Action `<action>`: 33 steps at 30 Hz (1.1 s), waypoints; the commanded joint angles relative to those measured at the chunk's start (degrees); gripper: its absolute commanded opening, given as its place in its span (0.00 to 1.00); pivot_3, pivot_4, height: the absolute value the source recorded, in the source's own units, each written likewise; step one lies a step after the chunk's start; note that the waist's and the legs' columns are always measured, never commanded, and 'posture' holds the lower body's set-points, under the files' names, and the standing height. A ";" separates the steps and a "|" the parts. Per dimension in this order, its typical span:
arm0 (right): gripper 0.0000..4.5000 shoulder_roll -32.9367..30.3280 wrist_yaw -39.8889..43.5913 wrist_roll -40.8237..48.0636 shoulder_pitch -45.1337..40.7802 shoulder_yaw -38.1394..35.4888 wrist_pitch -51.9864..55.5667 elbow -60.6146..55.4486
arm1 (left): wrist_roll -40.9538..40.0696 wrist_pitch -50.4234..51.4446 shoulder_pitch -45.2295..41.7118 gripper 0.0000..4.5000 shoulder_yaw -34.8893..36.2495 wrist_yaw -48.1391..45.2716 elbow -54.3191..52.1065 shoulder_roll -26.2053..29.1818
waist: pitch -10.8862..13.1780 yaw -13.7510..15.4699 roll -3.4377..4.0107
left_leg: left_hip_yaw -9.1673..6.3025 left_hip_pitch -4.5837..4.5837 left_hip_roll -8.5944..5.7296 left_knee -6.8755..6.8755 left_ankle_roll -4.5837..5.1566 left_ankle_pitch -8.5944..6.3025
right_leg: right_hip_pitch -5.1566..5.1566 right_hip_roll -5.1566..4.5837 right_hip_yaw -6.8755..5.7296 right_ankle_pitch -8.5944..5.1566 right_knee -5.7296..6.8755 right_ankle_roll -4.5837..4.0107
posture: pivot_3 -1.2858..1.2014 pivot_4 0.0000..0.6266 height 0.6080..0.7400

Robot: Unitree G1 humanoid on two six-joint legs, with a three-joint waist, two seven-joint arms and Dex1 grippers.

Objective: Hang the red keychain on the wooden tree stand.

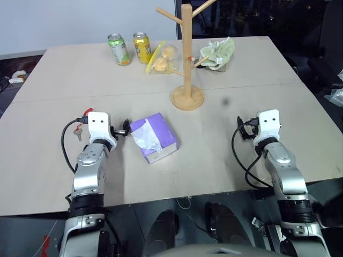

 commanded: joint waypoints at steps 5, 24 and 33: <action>1.00 -0.27 0.49 0.13 -0.39 -0.11 -1.10 -1.72 | -1.25 -0.08 0.43 1.00 1.04 -0.68 -4.08 0.48 | 0.00 0.00 0.00 | 0.00 0.00 0.00 0.00 0.00 0.00 | 0.00 0.00 0.00 0.00 0.00 0.00 | 0.52 0.24 1.00; 1.00 -6.76 15.67 7.96 -3.68 1.32 2.27 -6.19 | -18.07 13.82 1.09 1.00 5.62 -28.93 -8.68 19.72 | 0.04 -0.21 0.04 | 0.01 -0.02 0.03 -0.01 0.01 0.00 | -0.02 0.04 -0.01 -0.02 -0.02 -0.02 | 0.52 0.24 1.00; 1.00 -14.31 31.50 17.44 -8.09 4.49 7.03 -12.78 | -25.75 26.53 -0.99 1.00 4.68 -37.00 -12.75 26.14 | 0.06 -0.16 0.04 | -0.06 -0.05 0.05 -0.07 0.01 -0.01 | -0.01 0.04 -0.09 -0.03 -0.13 -0.01 | 0.52 0.24 1.00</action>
